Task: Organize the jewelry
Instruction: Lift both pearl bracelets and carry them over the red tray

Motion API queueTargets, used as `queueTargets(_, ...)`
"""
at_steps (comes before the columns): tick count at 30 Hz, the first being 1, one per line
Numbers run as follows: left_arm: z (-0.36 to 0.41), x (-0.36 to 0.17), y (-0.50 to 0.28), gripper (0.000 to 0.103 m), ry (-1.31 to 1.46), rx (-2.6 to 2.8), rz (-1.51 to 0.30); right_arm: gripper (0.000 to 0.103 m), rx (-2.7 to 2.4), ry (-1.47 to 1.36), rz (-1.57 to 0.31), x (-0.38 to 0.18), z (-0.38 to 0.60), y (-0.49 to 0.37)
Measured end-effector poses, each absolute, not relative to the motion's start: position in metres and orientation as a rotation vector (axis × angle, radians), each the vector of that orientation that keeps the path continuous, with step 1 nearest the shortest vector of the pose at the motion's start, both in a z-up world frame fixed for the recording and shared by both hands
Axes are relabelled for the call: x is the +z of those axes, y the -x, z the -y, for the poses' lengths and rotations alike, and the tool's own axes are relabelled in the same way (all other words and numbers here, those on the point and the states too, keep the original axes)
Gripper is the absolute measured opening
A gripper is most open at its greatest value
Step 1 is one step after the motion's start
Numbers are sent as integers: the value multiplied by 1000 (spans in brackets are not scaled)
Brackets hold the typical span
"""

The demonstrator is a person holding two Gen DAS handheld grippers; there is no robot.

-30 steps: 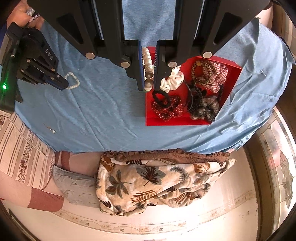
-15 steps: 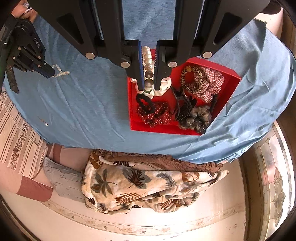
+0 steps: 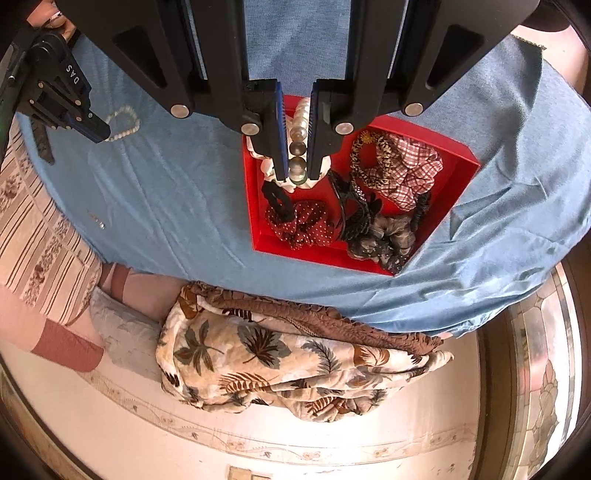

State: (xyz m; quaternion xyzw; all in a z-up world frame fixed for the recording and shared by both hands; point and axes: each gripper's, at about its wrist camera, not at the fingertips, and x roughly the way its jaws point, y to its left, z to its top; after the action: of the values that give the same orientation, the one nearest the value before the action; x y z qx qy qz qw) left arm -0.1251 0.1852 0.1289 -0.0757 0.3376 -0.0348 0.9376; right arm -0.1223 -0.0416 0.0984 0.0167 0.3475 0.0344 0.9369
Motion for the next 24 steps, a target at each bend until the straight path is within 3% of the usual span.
queueTargets(24,-248,185,98,9,218,-114,-630,7,234,-58,-643,155,-5,125)
